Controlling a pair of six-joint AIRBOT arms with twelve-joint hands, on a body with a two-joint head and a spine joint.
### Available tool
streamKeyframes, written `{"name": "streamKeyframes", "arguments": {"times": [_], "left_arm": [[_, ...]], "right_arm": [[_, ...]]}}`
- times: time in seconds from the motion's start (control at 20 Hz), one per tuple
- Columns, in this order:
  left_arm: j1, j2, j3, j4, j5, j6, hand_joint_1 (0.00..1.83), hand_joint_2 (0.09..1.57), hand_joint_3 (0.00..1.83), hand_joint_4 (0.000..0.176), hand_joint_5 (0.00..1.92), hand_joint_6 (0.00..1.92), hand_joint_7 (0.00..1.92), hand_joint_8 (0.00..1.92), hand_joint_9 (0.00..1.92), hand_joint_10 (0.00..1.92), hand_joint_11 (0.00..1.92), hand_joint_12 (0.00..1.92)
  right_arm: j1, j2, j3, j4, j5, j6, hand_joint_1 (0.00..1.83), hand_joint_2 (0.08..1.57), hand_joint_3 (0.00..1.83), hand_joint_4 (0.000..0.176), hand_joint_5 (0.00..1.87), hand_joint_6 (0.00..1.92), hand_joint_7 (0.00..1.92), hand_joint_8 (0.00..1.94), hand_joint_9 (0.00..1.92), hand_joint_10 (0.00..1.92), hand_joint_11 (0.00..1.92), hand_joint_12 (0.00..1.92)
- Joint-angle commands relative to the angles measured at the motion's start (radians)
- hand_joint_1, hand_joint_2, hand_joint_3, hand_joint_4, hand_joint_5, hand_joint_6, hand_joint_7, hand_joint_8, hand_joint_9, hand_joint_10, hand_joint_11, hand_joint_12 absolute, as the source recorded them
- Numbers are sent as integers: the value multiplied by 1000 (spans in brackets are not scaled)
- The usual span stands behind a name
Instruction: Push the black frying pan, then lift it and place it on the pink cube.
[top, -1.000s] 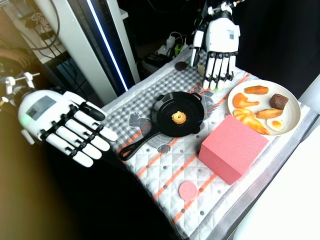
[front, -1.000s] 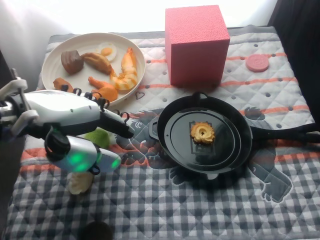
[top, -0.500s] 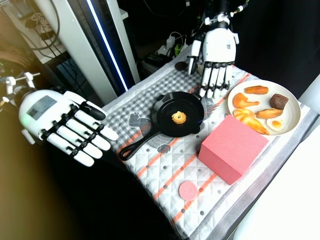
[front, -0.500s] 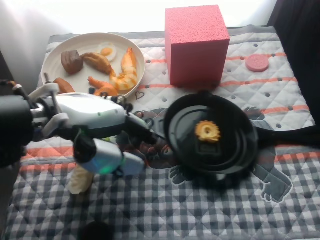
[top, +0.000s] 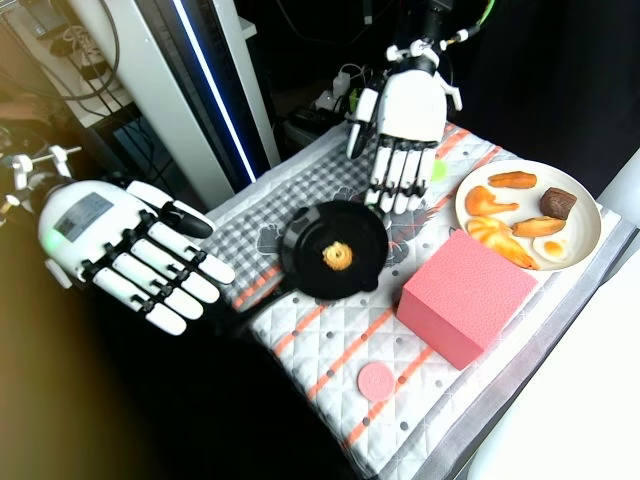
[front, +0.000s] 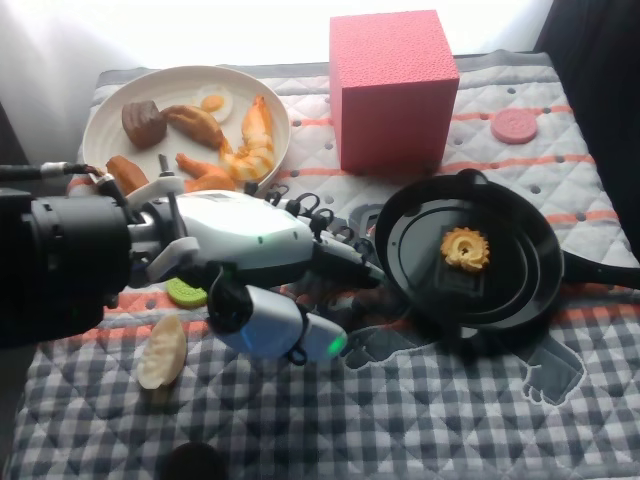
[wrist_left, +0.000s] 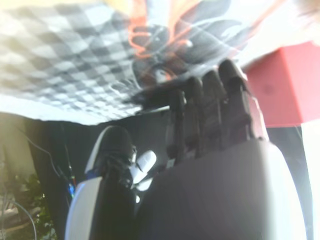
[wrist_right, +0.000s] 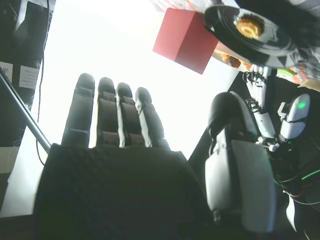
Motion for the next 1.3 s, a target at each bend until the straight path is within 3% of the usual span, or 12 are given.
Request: {"name": "streamKeyframes", "arguments": {"times": [0.0, 0.1, 0.25, 0.3, 0.5, 0.55, 0.65, 0.75, 0.85, 0.95, 1.15, 1.25], "left_arm": [[-13, -2, 5, -9, -57, -2, 214, 1354, 6, 21, 424, 48, 374, 22, 261, 23, 0, 689], [-13, -20, 13, -9, -60, -2, 189, 1384, 9, 30, 457, 67, 382, 15, 242, 11, 0, 660], [-13, -30, 14, -9, -75, -3, 167, 1390, 5, 11, 321, 4, 282, 0, 189, 0, 0, 386], [-13, -31, 13, -9, -80, -5, 242, 1372, 0, 6, 366, 16, 341, 14, 261, 25, 0, 603], [-13, -35, 4, -9, -129, -12, 133, 1372, 1, 41, 439, 38, 409, 15, 340, 40, 0, 843], [-13, -35, 2, -8, -138, -14, 125, 1378, 2, 43, 424, 30, 421, 14, 342, 37, 0, 747], [-13, -41, 1, -8, -154, -18, 382, 1303, 0, 26, 543, 78, 537, 38, 459, 70, 0, 1001], [-13, -50, 1, -6, -163, -19, 345, 1318, 3, 51, 430, 214, 446, 2, 338, 8, 0, 827], [-13, -61, 3, -1, -172, -19, 338, 1303, 0, 44, 315, 362, 428, 0, 344, 4, 0, 931], [-13, -73, 8, 1, -180, -22, 302, 1316, 2, 50, 273, 303, 357, 0, 295, 4, 0, 797], [-15, -94, 16, 6, -185, -23, 441, 1291, 1, 30, 358, 79, 352, 3, 277, 5, 0, 558], [-15, -108, 22, 9, -185, -24, 660, 1217, 0, 8, 554, 122, 467, 29, 337, 29, 0, 854]], "right_arm": [[1, 1, 4, 4, 125, 1, 259, 1237, 0, 13, 0, 0, 0, 0, 0, 0, 23, 17], [0, 0, 4, 5, 125, 1, 252, 1230, 0, 16, 0, 0, 0, 0, 0, 0, 2, 13], [0, 0, 4, 5, 125, 1, 259, 1220, 0, 39, 0, 0, 0, 0, 0, 0, 0, 0], [0, 0, 4, 5, 125, 1, 265, 1225, 0, 40, 0, 0, 0, 0, 0, 0, 0, 0], [-2, -1, 4, 6, 125, 1, 240, 1234, 2, 48, 0, 0, 0, 0, 0, 0, 10, 5], [-2, -1, 4, 7, 125, 1, 240, 1235, 2, 43, 0, 0, 0, 0, 0, 0, 10, 5], [-2, -1, 4, 7, 125, 1, 257, 1230, 0, 48, 0, 0, 0, 0, 0, 0, 0, 0], [-2, -1, 4, 7, 125, 1, 257, 1235, 1, 34, 0, 0, 0, 0, 0, 0, 10, 6], [-2, -1, 4, 7, 125, 1, 240, 1232, 0, 44, 0, 0, 0, 0, 0, 0, 27, 16], [-2, -1, 4, 7, 125, 1, 254, 1237, 1, 38, 0, 0, 0, 0, 0, 0, 18, 16], [-2, -1, 4, 7, 125, 1, 253, 1234, 0, 27, 0, 0, 0, 0, 0, 0, 0, 178], [-2, -1, 4, 7, 125, 1, 255, 1224, 0, 44, 0, 0, 0, 0, 0, 0, 0, 234]]}}
